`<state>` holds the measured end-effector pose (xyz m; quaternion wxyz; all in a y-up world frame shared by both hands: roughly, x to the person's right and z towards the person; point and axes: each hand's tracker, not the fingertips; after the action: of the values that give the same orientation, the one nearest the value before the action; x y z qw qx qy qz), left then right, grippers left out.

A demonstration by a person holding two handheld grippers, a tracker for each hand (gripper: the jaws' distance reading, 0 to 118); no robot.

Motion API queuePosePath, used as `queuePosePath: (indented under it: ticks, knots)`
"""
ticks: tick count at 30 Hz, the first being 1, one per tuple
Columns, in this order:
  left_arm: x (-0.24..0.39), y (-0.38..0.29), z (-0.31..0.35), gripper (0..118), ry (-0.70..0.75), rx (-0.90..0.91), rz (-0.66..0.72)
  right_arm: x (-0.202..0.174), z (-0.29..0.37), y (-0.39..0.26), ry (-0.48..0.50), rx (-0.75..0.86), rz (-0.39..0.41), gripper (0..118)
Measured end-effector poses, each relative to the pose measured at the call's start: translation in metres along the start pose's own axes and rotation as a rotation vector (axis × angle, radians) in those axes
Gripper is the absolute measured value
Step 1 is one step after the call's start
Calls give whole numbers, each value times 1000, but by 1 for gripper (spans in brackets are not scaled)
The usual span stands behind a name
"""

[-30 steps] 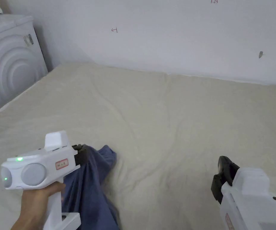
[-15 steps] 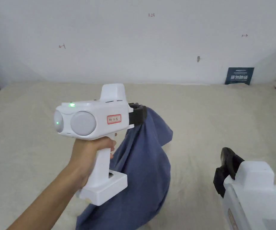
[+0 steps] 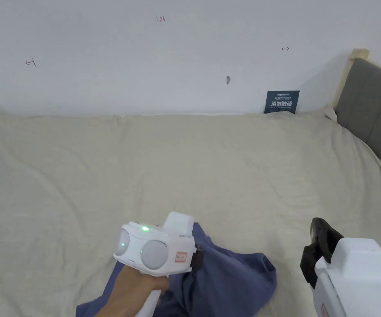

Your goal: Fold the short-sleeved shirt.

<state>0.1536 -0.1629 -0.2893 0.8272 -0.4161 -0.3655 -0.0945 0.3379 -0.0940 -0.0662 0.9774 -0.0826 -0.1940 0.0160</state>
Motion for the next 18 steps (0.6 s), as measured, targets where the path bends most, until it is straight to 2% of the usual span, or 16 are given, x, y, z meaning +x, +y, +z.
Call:
queuePosePath:
  ticks: [3, 6, 9, 10, 11, 12, 13, 14, 17, 18]
  knots:
    - [-13, -27, -41, 2, 117, -109, -37, -5, -2, -4, 10, -13, -6, 1]
    - [-32, -55, -72, 2, 144, -214, 31, -11, -5, -6, 26, -25, -14, 1]
    - [-39, -64, -72, 3, 147, -151, 110, -18, -7, -6, 41, -32, -7, 1]
    - [-38, -59, -69, 11, 144, -163, 130, -21, -6, -5, 46, -34, -3, 1]
    - [-37, -57, -65, 27, 143, -161, 128, -23, -7, -5, 50, -33, -2, 1]
    - [-35, -56, -60, 69, 145, -152, 127, -25, -7, -4, 52, -33, -2, 1]
    - [-35, -54, -54, 100, 156, -121, 121, -26, -7, -3, 55, -32, -4, 2]
    - [-35, -52, -45, 118, 160, -84, 130, -27, -6, -1, 57, -29, -7, 2]
    - [-38, -45, 6, 118, 89, 135, 188, -29, -2, 6, 58, -6, -16, 2]
    - [-40, -41, 21, 114, 78, 190, 201, -30, -1, 9, 60, 1, -17, 2]
